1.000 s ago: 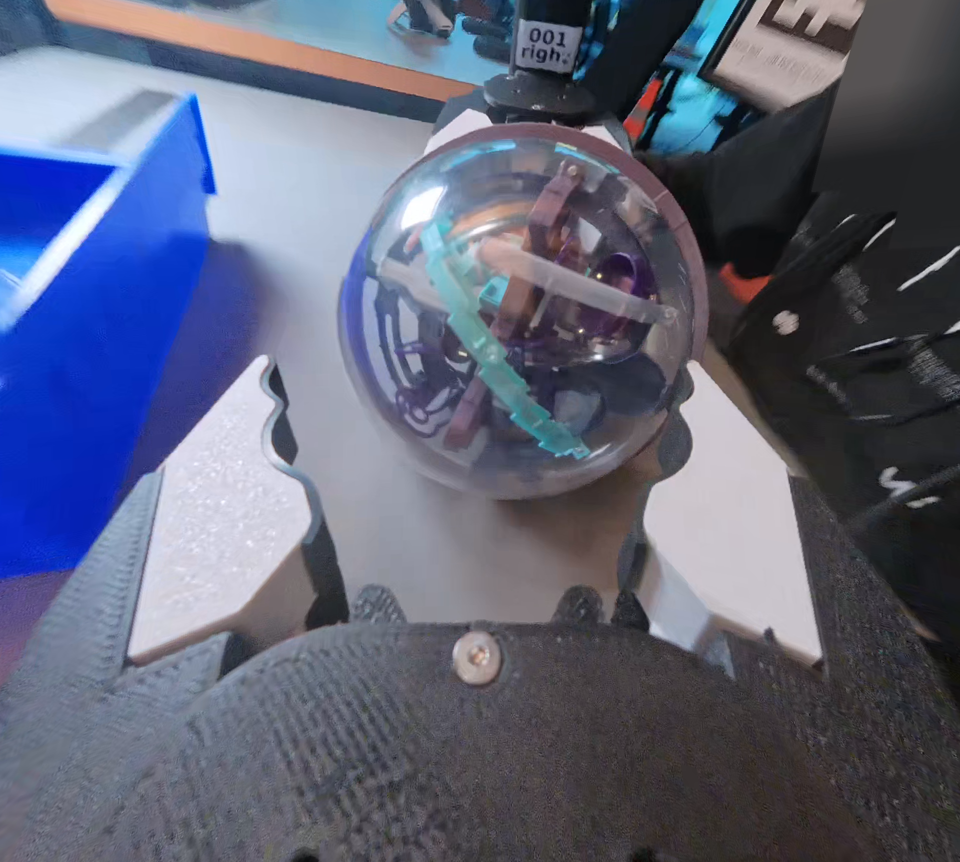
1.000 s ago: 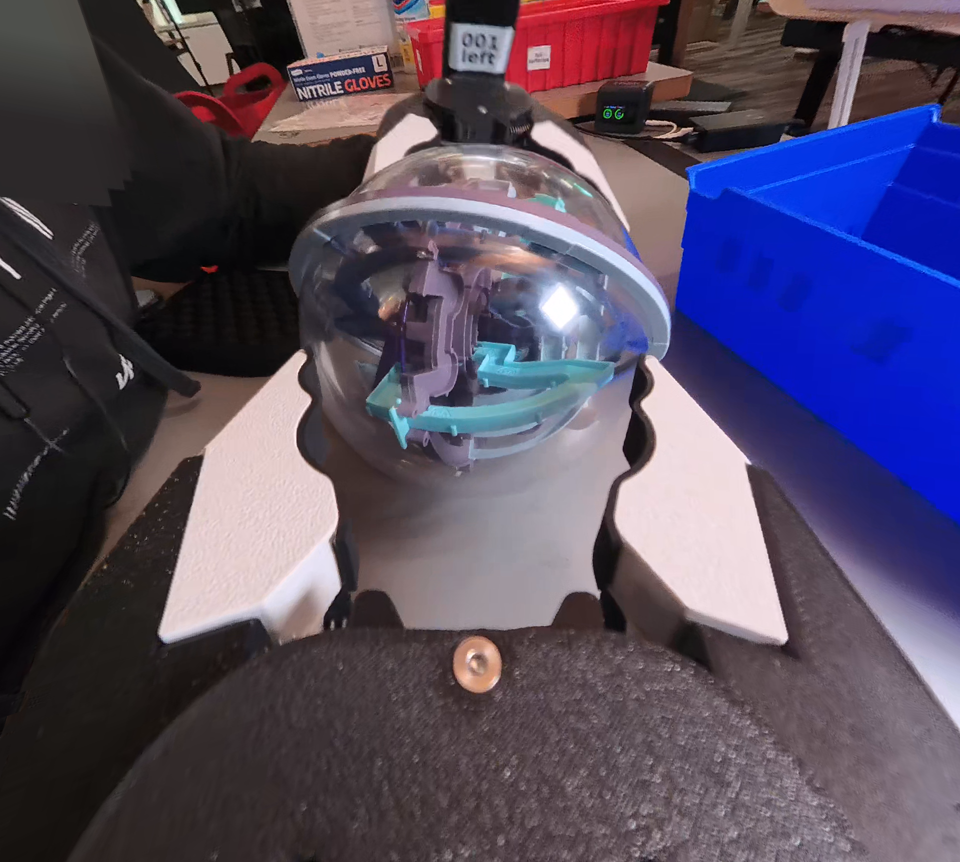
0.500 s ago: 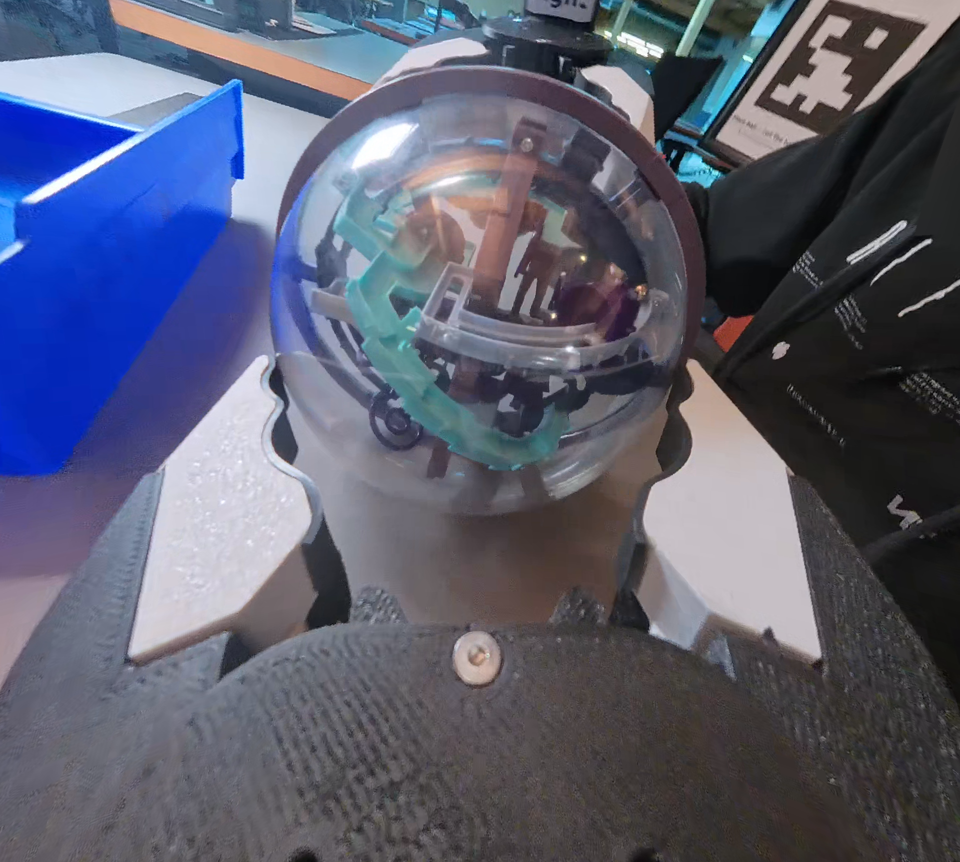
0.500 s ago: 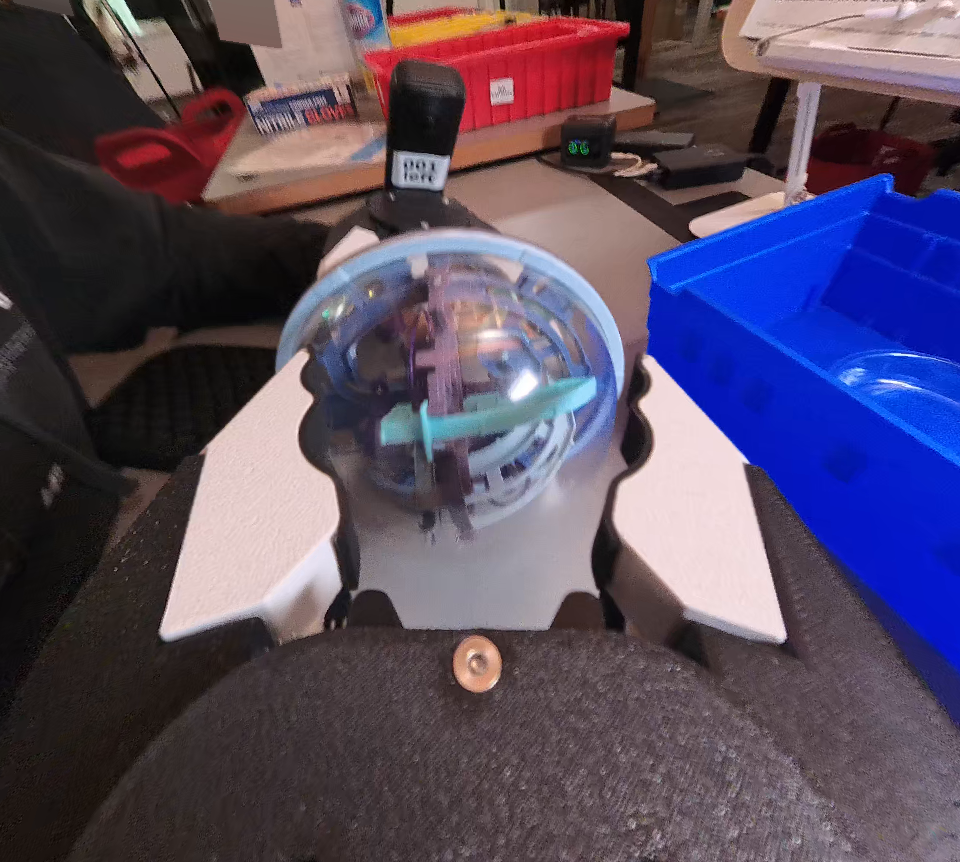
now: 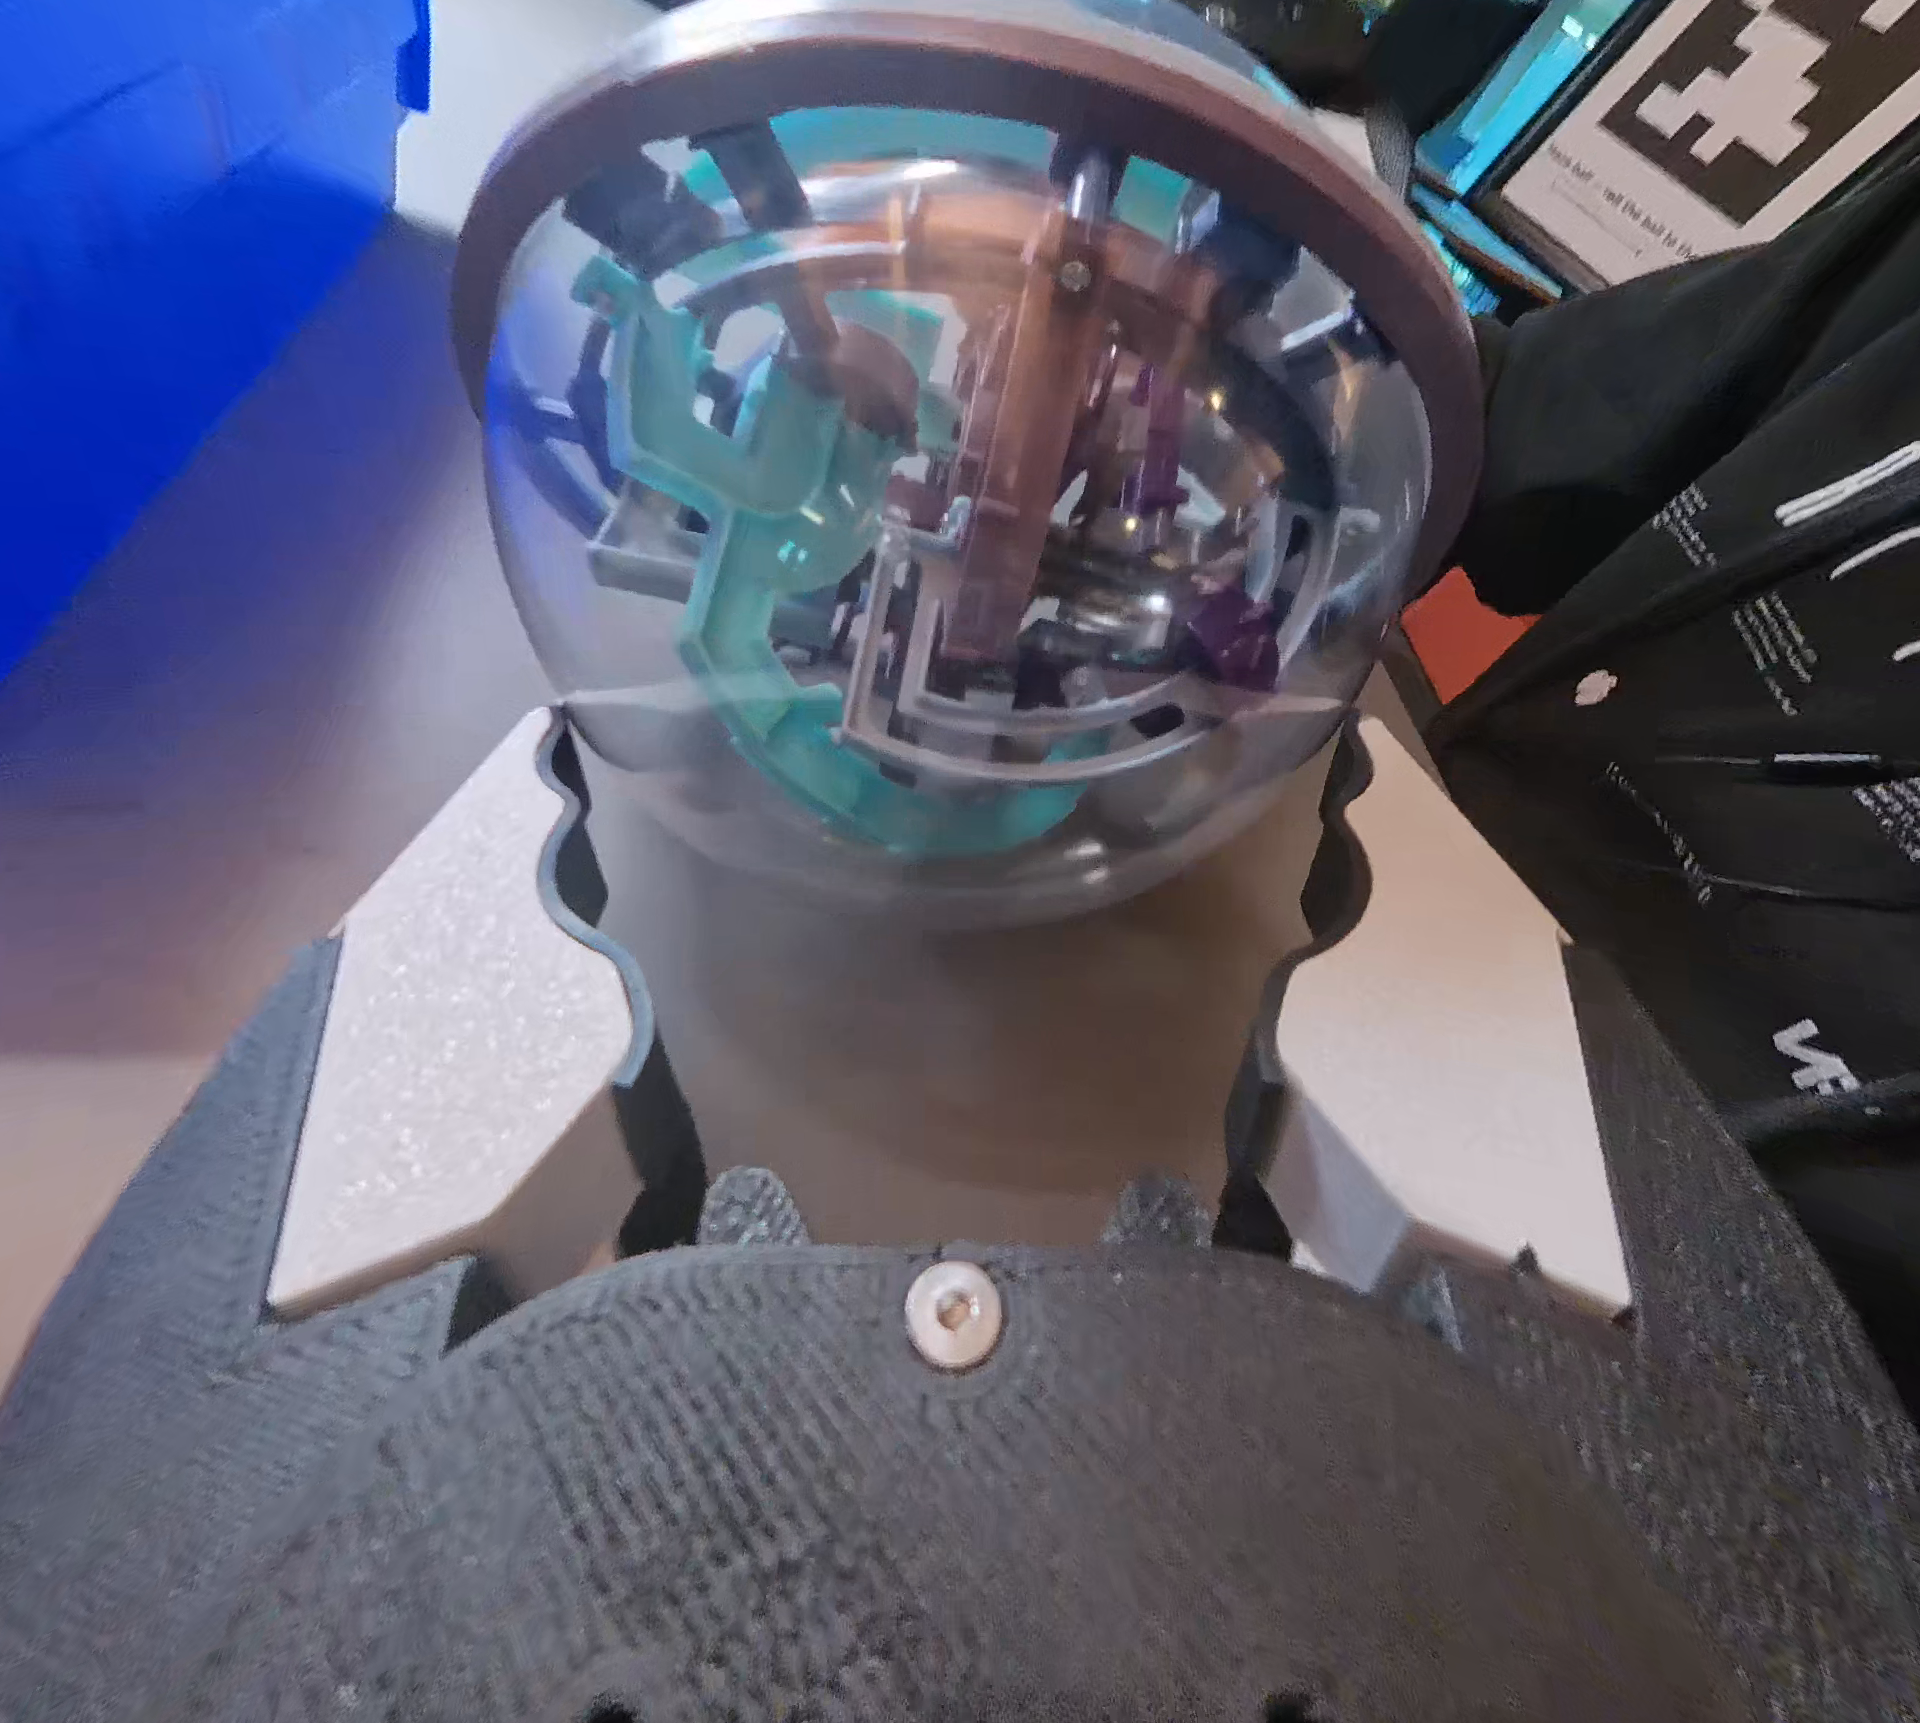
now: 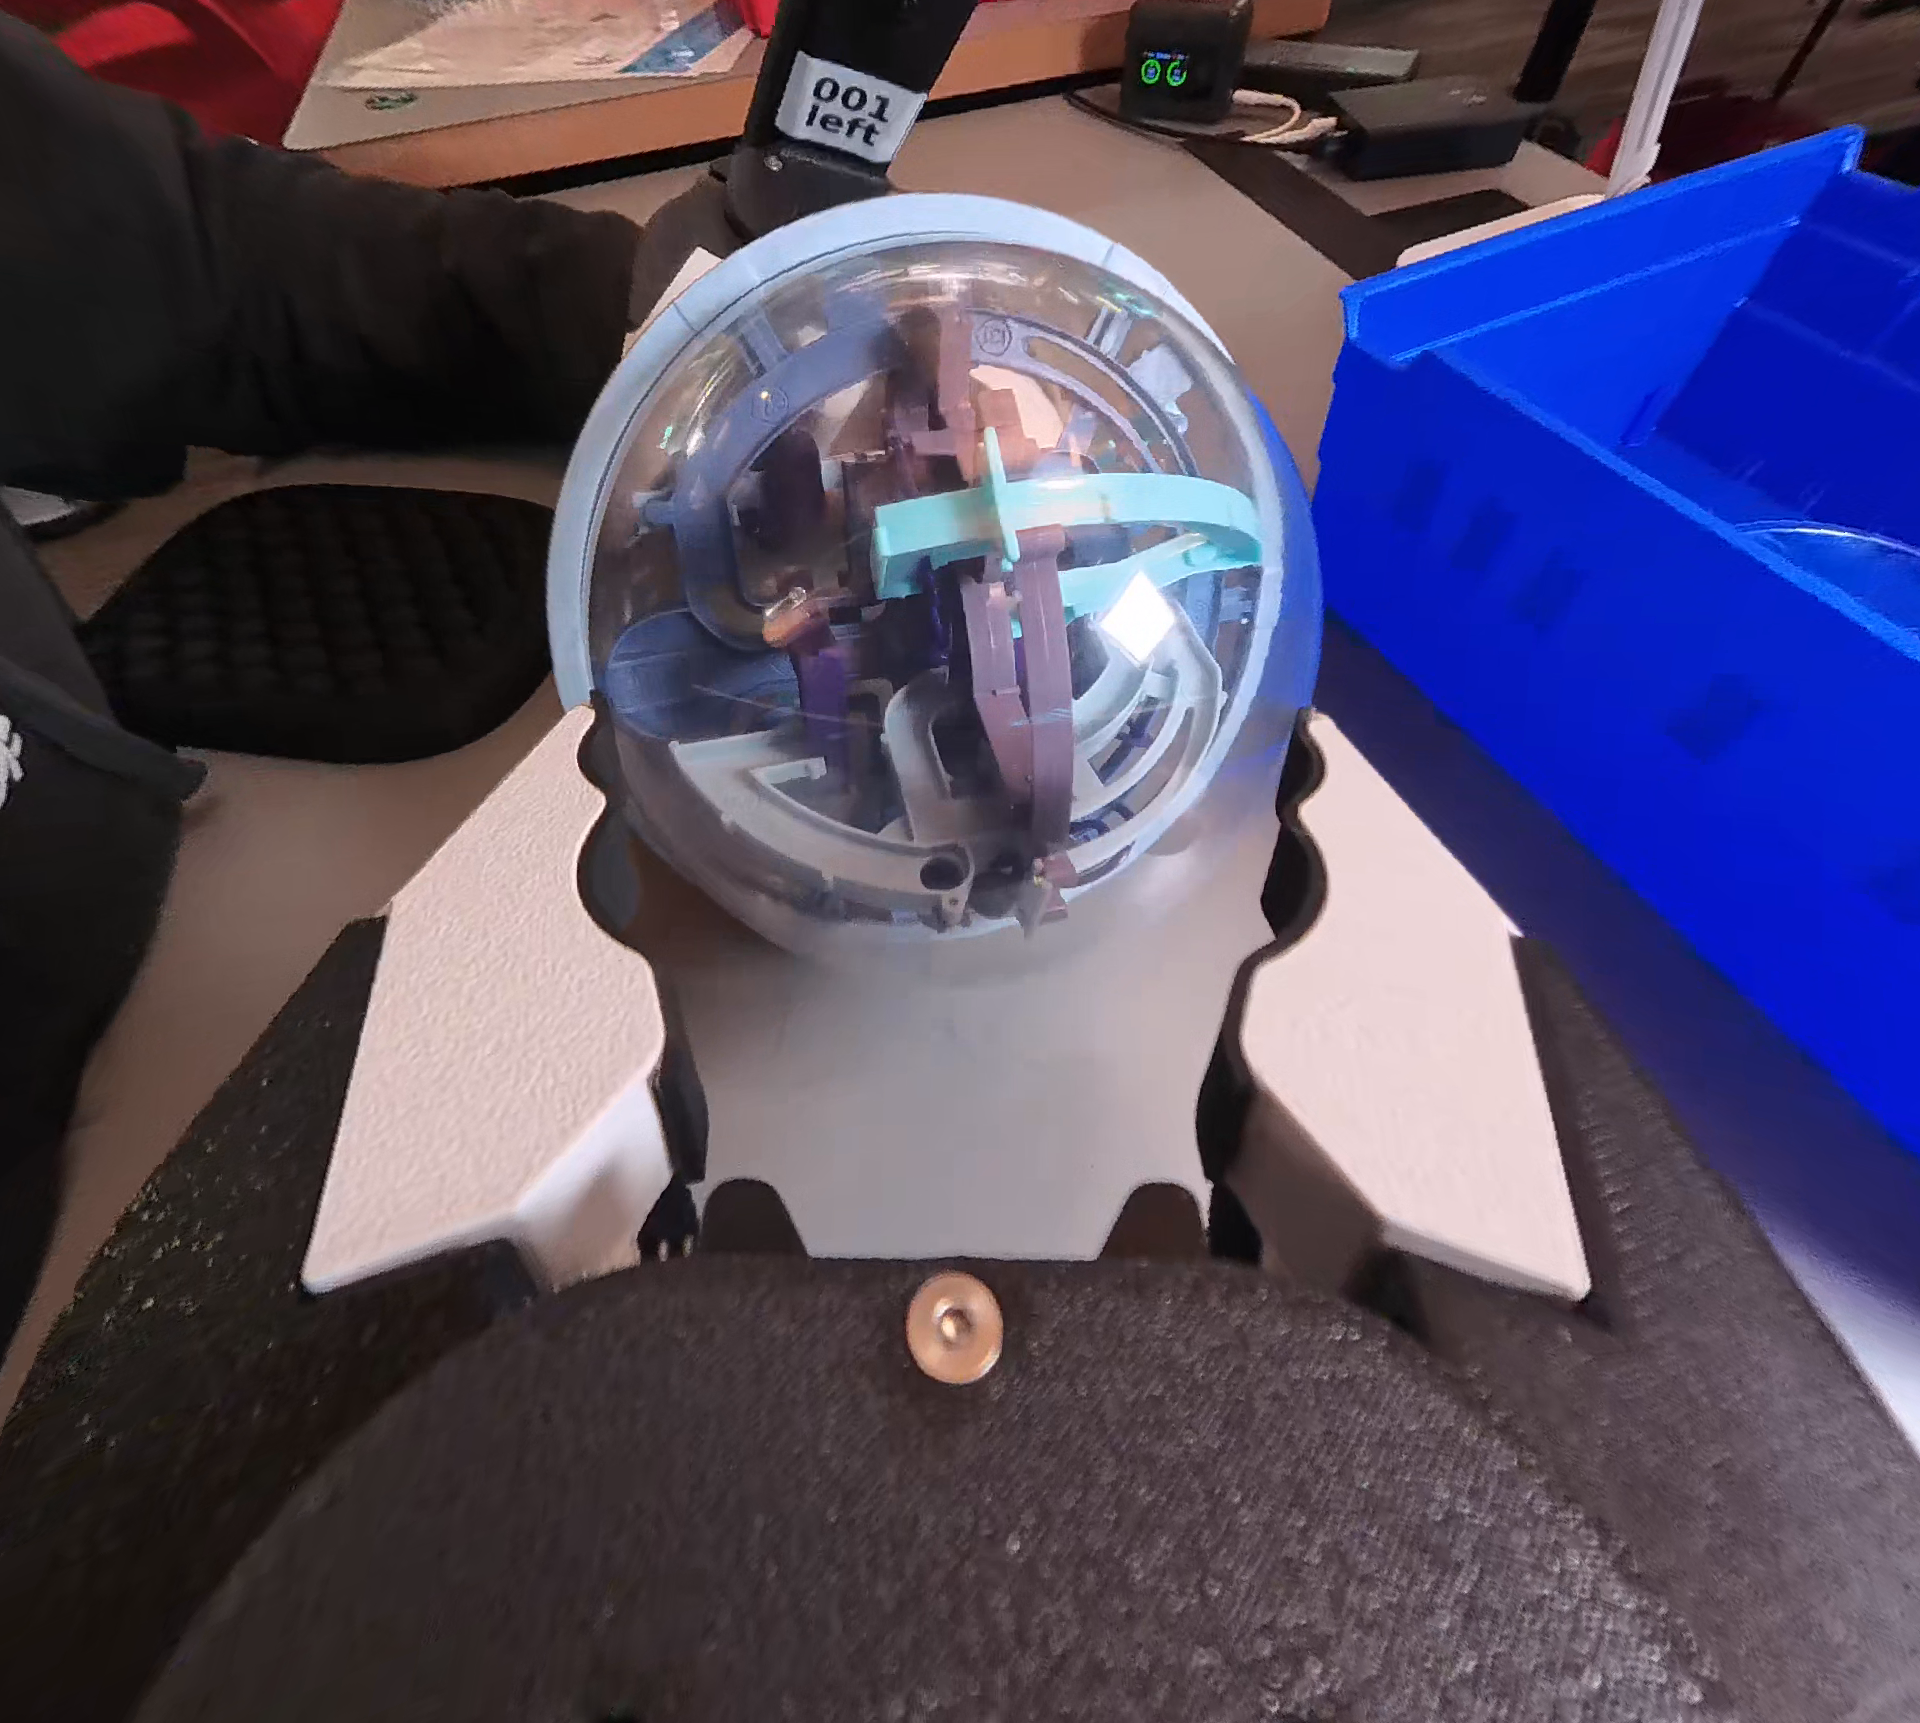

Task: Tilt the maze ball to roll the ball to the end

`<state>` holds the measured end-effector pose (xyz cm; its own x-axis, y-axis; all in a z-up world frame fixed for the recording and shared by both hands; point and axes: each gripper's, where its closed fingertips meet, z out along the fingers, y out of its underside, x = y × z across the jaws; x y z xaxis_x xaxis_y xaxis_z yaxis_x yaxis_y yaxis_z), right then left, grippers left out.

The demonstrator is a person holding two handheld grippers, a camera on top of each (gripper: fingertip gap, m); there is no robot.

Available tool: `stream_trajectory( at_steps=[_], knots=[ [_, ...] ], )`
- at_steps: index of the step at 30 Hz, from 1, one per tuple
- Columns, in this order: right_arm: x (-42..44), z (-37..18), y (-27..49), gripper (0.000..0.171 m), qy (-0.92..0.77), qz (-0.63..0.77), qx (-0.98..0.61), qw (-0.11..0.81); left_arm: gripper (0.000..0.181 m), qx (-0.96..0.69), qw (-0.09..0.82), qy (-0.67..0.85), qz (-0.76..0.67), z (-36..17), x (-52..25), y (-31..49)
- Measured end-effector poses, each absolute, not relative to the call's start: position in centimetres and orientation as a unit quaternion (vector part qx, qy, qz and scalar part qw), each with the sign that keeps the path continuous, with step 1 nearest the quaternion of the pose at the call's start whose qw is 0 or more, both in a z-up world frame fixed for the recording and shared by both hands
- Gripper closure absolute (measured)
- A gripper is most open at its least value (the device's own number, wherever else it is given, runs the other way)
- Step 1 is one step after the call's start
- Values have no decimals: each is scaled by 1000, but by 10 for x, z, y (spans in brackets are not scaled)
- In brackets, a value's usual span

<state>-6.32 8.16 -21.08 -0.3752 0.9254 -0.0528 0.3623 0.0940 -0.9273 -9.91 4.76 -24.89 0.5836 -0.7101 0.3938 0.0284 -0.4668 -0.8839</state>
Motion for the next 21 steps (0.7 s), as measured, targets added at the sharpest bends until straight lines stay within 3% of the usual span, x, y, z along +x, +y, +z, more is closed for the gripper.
stream_trajectory(
  at_steps=[2, 6, 10, 13, 21],
  knots=[
    [-63, -210, 84, 50, -683, 476, -478, 279, 44, -772, 456, 251, -364, -254, -105, 45],
    [-68, -207, 88, 53, -703, 461, -476, 259, 44, -741, 545, 287, -267, -221, -123, 55],
    [-90, -196, 88, 56, -706, 457, -478, 253, 37, -767, 518, 292, -242, -230, -118, 62],
    [-105, -183, 88, 58, -686, 480, -478, 266, 36, -779, 493, 244, -300, -245, -120, 62],
    [-60, -196, 109, 40, -648, 527, -467, 291, 43, -777, 457, 146, -407, -250, -107, 69]
  ],
)
